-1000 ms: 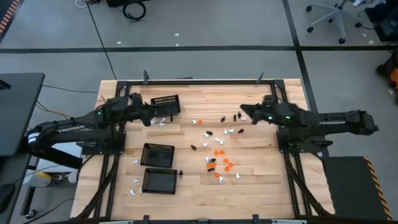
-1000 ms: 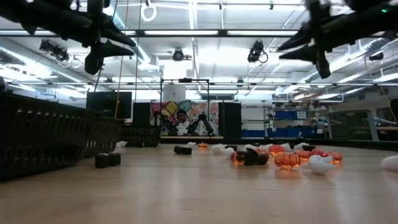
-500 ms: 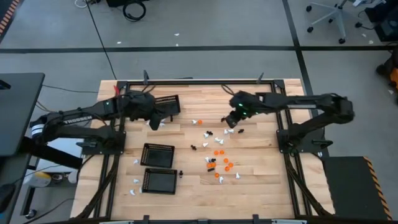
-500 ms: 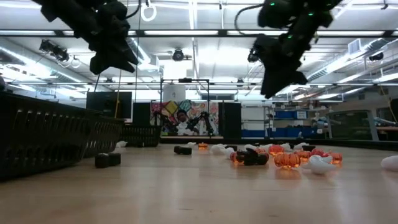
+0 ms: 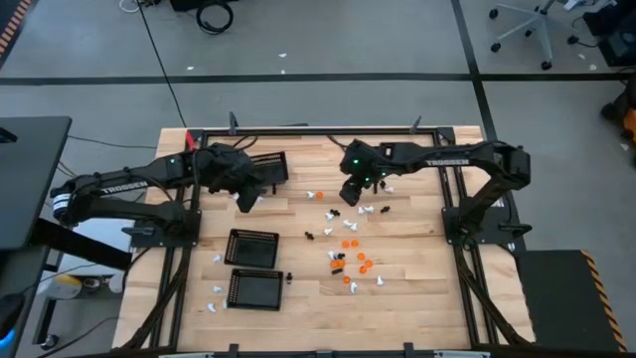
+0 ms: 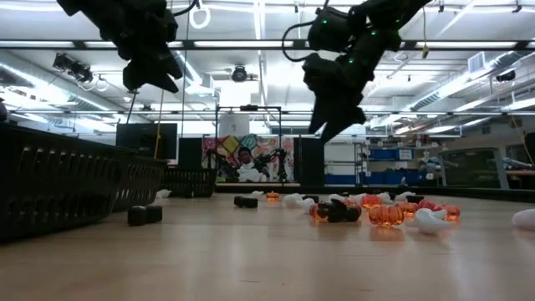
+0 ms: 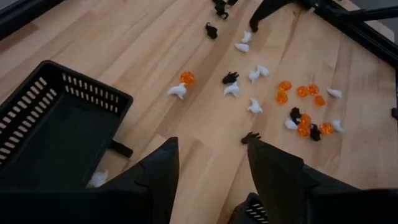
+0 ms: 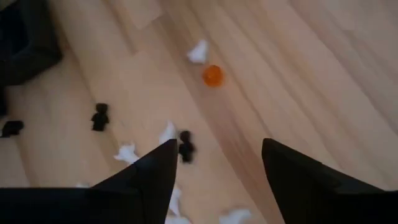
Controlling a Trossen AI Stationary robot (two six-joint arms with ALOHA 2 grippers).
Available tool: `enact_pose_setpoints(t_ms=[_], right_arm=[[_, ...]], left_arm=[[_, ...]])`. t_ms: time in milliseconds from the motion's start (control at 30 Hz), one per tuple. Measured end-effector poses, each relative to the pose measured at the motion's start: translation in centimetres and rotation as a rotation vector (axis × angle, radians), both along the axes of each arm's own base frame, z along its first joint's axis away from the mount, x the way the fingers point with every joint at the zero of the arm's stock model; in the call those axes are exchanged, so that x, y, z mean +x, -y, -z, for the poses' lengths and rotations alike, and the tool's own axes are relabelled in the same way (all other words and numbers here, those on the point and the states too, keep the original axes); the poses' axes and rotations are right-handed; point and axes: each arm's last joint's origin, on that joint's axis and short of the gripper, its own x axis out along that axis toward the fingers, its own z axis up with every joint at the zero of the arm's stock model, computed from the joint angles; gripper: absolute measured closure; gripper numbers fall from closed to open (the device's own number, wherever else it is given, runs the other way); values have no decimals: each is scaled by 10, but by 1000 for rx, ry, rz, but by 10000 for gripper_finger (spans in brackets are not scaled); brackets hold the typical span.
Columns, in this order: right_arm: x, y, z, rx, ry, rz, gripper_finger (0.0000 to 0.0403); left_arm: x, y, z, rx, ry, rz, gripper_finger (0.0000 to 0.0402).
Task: Sort Halloween decoration
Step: Put the orange pumpkin toy into the top black bin
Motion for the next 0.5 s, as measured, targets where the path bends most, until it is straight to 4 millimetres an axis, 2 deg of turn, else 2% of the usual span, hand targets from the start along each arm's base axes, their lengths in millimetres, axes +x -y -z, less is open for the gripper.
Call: enact_pose_setpoints(t_ms=[233,333,500], right_arm=[[44,-6,24,-50,-33,-148,160],[62,-10,32,-123,-53,-249,162],[79,-12,45,-218,-79,-376,163]], left_arm=[[1,6,0,-42,7,-4,203],[1,10,1,-64,-12,1,203],[-1,17,5,-103,-61,5,203]])
